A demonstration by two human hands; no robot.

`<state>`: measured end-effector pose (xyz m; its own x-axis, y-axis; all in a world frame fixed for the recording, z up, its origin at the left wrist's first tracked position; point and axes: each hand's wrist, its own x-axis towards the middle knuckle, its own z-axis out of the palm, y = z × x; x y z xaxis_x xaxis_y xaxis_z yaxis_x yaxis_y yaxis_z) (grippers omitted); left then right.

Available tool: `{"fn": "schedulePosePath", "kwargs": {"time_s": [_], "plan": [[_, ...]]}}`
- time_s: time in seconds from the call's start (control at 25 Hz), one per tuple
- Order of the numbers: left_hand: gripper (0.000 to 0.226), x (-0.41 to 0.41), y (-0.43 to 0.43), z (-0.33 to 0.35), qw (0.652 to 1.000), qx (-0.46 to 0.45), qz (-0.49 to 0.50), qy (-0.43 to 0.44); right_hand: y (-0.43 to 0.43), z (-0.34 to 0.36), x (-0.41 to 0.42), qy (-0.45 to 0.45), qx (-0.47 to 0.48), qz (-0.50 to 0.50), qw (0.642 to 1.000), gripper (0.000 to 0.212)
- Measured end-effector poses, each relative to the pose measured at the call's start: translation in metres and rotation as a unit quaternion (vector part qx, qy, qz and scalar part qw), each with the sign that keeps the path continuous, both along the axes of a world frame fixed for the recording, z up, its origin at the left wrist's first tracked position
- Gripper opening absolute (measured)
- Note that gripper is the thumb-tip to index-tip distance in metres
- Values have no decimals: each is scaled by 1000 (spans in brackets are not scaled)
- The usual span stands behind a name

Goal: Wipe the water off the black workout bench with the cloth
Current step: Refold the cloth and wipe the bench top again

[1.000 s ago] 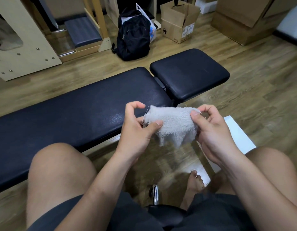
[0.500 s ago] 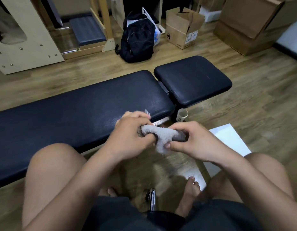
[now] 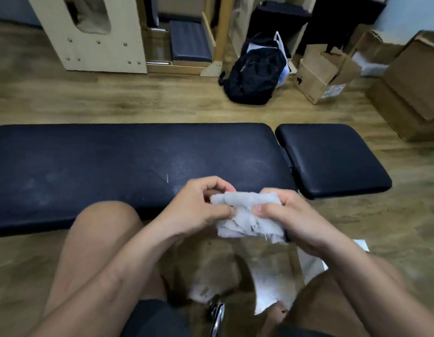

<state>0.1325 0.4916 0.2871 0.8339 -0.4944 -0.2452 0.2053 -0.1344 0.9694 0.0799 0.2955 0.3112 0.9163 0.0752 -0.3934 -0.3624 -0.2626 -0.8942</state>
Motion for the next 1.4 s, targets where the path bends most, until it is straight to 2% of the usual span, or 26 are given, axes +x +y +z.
{"fn": "schedulePosePath", "kwargs": {"time_s": [0.08, 0.12, 0.16, 0.2, 0.24, 0.28, 0.32, 0.4, 0.48, 0.56, 0.72, 0.84, 0.92, 1.04, 1.08, 1.12, 1.24, 1.28, 1.32, 1.36, 1.4], "plan": [[23, 25, 5, -2, 995, -36, 91, 31, -12, 15, 42, -9, 14, -36, 999, 9], [22, 42, 7, -7, 993, -6, 120, 9, -24, 21, 70, -7, 28, -67, 997, 5], [24, 63, 12, -17, 986, 98, 118, -57, -37, 25, 96, -15, 21, -96, 995, 8], [36, 85, 20, -33, 958, 239, 84, -134, -52, 27, 123, -32, -21, -117, 992, 15], [52, 103, 30, -52, 908, 372, 45, -189, -70, 26, 153, -56, -94, -118, 987, 18], [65, 117, 41, -71, 856, 468, 26, -217, -87, 21, 182, -81, -187, -111, 973, 20], [74, 127, 52, -91, 819, 523, 30, -232, -103, 13, 211, -102, -276, -94, 951, 21], [79, 135, 67, -122, 780, 569, 46, -257, -127, -12, 262, -98, -394, -49, 912, 21], [77, 136, 69, -132, 768, 574, 36, -281, -139, -38, 299, -45, -441, 20, 896, 16], [73, 134, 68, -134, 762, 571, 48, -303, -137, -51, 329, 19, -439, 104, 892, 9], [71, 138, 67, -138, 757, 562, 67, -328, -90, -67, 387, 145, -333, 258, 895, 12], [72, 134, 66, -138, 745, 575, 68, -331, -48, -80, 415, 175, -290, 312, 888, 15], [72, 139, 64, -138, 743, 577, 66, -333, -69, -76, 426, 189, -352, 349, 848, 17], [72, 136, 65, -135, 740, 582, 67, -331, -113, -57, 424, 233, -488, 363, 759, 12], [72, 135, 65, -135, 740, 580, 70, -334, -112, -53, 422, 237, -492, 369, 752, 14], [72, 135, 65, -136, 738, 581, 66, -336, -97, -53, 418, 234, -471, 371, 765, 12], [72, 135, 66, -136, 746, 577, 64, -327, -2, -64, 416, 170, -333, 384, 844, 9], [72, 134, 66, -136, 746, 575, 67, -330, 26, -67, 418, 143, -310, 383, 858, 11], [72, 134, 65, -137, 744, 574, 69, -335, 38, -70, 421, 117, -313, 390, 858, 14], [72, 134, 65, -138, 744, 571, 69, -339, 31, -72, 420, 103, -350, 406, 838, 13], [71, 135, 65, -138, 747, 567, 73, -340, 7, -73, 417, 102, -421, 421, 797, 11]]}}
